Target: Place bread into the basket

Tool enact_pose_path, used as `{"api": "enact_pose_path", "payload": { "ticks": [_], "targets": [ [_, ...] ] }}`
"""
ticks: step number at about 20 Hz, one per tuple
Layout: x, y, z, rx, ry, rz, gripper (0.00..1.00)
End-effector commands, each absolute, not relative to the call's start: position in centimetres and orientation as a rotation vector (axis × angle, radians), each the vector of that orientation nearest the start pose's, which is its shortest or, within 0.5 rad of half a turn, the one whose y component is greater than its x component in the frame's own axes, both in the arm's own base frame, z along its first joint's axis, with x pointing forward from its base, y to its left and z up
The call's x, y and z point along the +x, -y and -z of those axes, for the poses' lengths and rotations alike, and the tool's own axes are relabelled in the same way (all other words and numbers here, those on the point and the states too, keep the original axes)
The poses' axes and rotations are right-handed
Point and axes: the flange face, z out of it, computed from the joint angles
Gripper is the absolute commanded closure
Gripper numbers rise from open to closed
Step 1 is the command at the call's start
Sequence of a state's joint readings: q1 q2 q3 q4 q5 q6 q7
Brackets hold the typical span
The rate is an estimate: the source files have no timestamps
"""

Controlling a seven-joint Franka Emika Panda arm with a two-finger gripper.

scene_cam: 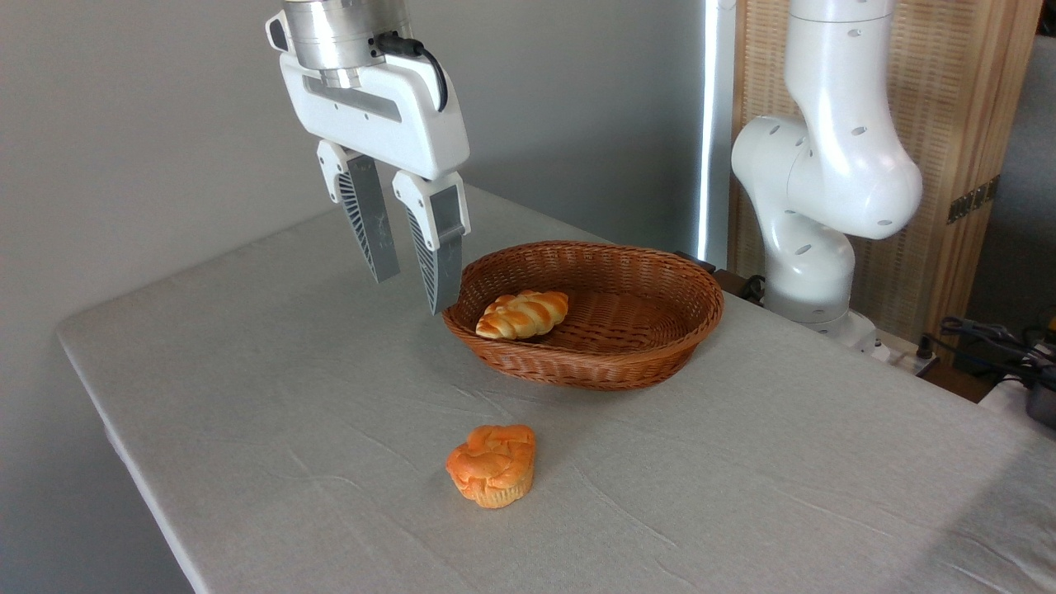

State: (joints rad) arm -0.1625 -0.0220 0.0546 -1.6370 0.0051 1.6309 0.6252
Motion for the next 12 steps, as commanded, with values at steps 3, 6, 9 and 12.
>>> {"api": "enact_pose_path", "payload": {
  "ticks": [3,6,9,12],
  "targets": [
    [55.22,5.14,-61.27,-2.911,-1.129,-0.008,0.0],
    [55.21,5.22,-61.27,-2.91,-1.131,-0.008,0.0],
    [55.21,5.14,-61.27,-2.911,-1.129,-0.008,0.0],
    [55.18,5.48,-61.27,-2.908,-1.138,-0.008,0.0]
  ]
}}
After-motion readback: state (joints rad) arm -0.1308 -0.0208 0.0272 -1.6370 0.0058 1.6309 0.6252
